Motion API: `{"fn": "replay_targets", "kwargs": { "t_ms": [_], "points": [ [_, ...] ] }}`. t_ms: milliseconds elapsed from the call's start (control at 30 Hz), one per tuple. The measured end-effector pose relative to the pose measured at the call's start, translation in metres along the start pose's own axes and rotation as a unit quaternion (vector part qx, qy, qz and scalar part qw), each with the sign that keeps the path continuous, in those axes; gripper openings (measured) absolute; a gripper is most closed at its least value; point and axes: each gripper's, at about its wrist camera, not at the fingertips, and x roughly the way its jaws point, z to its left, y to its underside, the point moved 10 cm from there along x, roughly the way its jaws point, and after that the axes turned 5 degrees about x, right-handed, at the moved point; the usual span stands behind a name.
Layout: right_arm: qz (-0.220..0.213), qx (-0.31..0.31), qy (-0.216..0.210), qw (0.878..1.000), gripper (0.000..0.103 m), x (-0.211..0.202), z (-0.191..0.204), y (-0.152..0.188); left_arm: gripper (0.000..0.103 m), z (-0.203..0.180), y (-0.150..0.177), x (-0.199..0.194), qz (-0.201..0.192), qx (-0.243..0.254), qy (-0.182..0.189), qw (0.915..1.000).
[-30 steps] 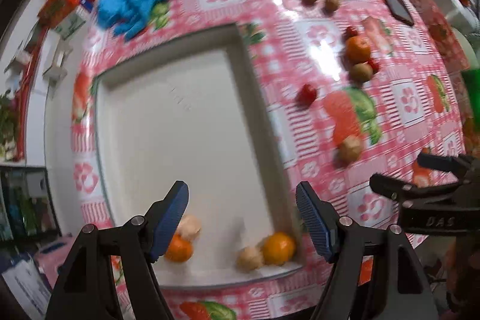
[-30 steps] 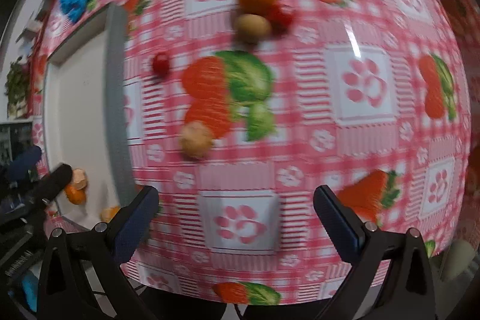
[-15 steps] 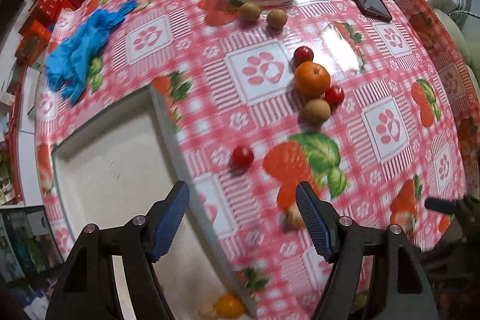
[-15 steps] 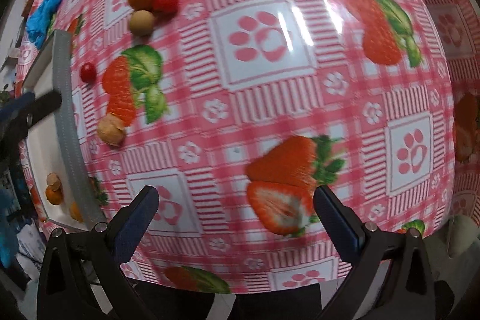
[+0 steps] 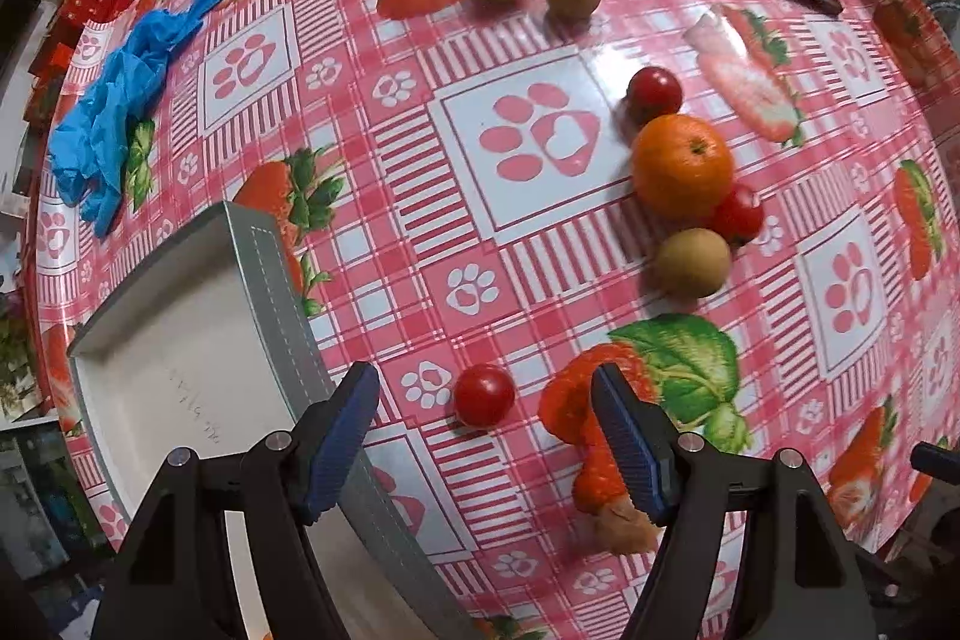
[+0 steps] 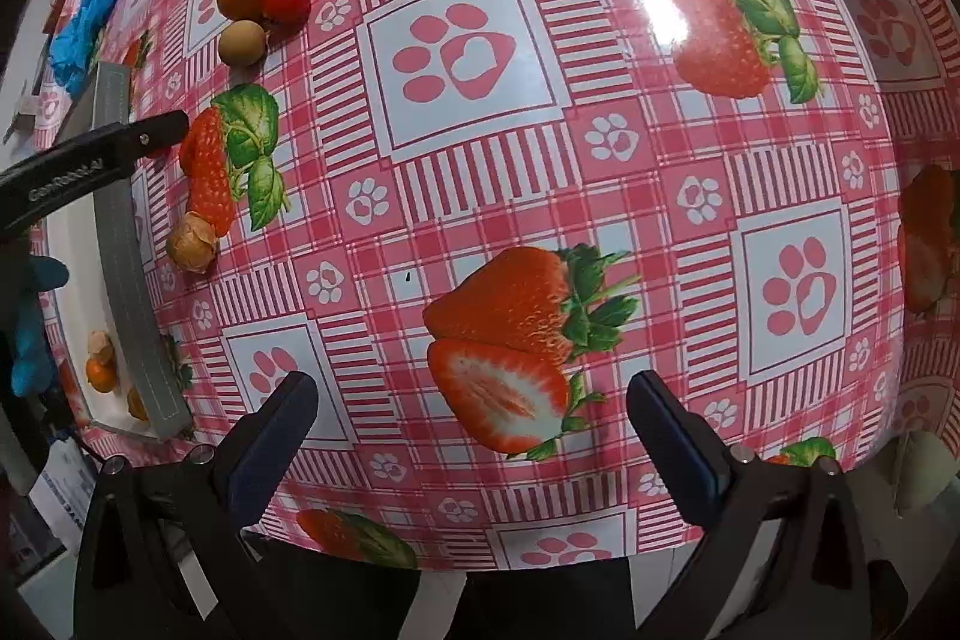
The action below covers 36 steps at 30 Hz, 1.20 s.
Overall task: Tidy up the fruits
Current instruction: 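Grasp a red cherry tomato from the cloth with the left tool, then grasp a brown walnut with the right tool while the left tool holds the tomato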
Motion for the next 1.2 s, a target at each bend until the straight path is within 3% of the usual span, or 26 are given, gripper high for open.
{"fn": "replay_targets", "kwargs": {
  "t_ms": [100, 167, 233, 300, 367, 733, 1033, 1200],
  "points": [
    [0.001, 0.000, 0.001, 1.000, 0.103, -0.004, 0.004, -0.008, 0.054, -0.002, 0.002, 0.008, 0.013, -0.006, 0.011, 0.9998],
    [0.000, -0.002, 0.002, 1.000, 0.103, -0.006, 0.002, -0.014, 0.054, -0.002, 0.002, 0.009, 0.013, -0.011, 0.016, 0.9997],
    [-0.001, -0.002, 0.002, 1.000, 0.103, -0.008, 0.002, -0.014, 0.045, -0.005, 0.000, 0.009, 0.011, -0.007, 0.022, 0.9997],
    [-0.001, -0.002, 0.003, 1.000, 0.103, -0.009, 0.001, -0.017, 0.030, -0.012, 0.000, 0.009, 0.010, 0.001, 0.028, 0.9996],
    [-0.001, -0.002, 0.004, 1.000, 0.103, -0.010, 0.007, -0.022, 0.021, -0.020, -0.001, 0.008, 0.008, 0.011, 0.033, 0.9994],
    [0.007, -0.004, 0.011, 1.000, 0.103, -0.007, 0.017, -0.023, 0.021, -0.022, 0.019, 0.003, 0.009, -0.022, 0.082, 0.9964],
    [0.016, -0.012, 0.014, 1.000, 0.103, 0.007, 0.023, -0.017, 0.021, -0.004, 0.040, -0.004, 0.003, -0.029, 0.086, 0.9958],
    [0.017, -0.014, 0.018, 1.000, 0.103, 0.012, 0.023, -0.013, 0.021, -0.015, 0.042, -0.012, 0.000, -0.022, 0.088, 0.9958]
  ]
}}
